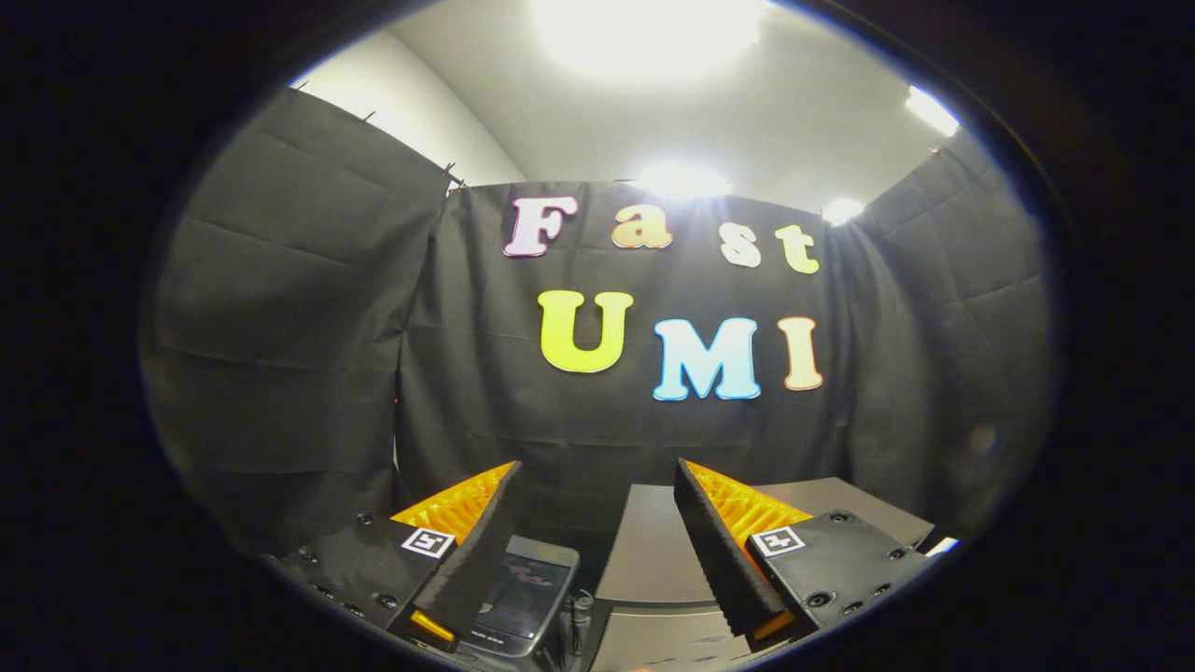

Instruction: Put the clothes into the washing machine and then close the washing machine lid.

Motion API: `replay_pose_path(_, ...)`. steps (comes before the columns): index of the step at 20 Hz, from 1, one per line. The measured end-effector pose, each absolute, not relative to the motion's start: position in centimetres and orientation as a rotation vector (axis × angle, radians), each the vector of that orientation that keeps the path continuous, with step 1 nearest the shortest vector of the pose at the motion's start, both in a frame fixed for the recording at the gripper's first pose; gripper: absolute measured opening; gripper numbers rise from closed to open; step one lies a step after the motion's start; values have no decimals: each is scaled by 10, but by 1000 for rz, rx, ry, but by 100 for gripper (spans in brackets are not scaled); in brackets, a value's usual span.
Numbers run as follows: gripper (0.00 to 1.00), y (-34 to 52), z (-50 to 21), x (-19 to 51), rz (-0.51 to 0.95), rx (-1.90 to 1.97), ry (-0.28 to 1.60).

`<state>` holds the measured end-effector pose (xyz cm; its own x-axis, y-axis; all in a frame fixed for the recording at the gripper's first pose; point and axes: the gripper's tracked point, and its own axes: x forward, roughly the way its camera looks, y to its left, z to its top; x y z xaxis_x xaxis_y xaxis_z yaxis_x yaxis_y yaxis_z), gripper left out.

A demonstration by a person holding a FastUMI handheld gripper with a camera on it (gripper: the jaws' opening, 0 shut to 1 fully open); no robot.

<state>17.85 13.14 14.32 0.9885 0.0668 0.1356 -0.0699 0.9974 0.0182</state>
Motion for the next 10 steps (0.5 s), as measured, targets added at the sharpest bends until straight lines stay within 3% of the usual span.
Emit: replay_pose_path(10, 99, 41, 142, 165, -38, -32, -125)
